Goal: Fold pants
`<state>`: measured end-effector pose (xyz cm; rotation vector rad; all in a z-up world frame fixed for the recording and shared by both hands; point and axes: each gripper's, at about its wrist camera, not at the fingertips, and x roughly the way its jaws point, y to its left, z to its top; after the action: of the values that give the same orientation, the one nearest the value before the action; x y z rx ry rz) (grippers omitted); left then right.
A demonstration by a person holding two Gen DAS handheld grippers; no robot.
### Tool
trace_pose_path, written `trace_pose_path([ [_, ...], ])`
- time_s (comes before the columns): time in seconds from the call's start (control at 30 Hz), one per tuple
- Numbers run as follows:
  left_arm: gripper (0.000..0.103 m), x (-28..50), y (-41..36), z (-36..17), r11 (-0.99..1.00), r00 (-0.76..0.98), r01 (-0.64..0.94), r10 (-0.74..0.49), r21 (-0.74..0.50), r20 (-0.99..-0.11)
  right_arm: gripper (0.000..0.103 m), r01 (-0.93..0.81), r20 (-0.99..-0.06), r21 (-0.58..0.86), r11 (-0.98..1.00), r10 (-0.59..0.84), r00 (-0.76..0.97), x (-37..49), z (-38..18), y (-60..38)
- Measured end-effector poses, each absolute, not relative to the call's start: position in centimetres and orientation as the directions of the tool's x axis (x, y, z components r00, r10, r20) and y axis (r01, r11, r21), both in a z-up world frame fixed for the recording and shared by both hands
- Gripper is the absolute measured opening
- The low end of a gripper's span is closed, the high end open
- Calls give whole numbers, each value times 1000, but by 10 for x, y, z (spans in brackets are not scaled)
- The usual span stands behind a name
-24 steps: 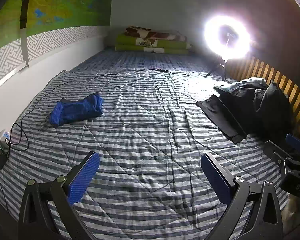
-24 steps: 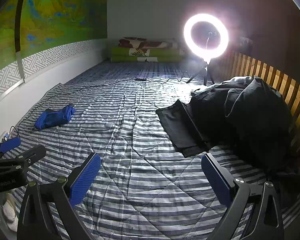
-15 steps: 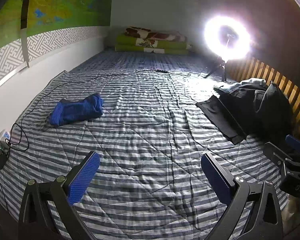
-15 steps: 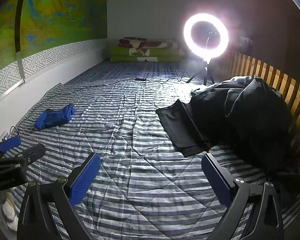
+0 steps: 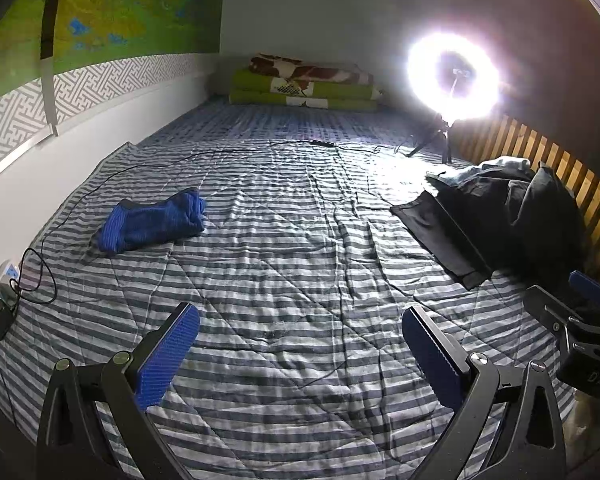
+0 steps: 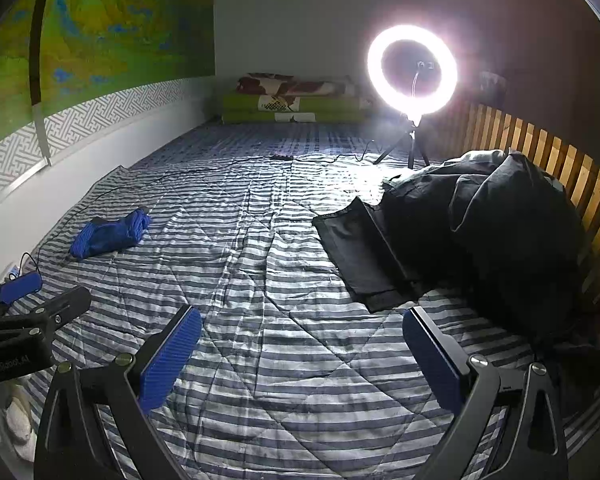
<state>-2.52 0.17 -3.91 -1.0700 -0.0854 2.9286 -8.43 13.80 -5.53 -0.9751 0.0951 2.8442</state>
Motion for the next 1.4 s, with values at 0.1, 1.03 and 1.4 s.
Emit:
trace_pose_path([
  [0.1,102,-25,2,-39,-998,-766,-3,41,-61,-642,99,-146,-614,16,-989,106,-782,-84,-56,138],
  [1.03,102,-26,7,-41,-998,-764,-12,50,-63,-643,99,-151,-624,30,-988,100,-775,-87,-59,142],
  [1.4,102,-31,8,-47,-998,-754,-12,51,-64,-655,99,-160,-640,51,-986,91,-763,-92,-67,150],
])
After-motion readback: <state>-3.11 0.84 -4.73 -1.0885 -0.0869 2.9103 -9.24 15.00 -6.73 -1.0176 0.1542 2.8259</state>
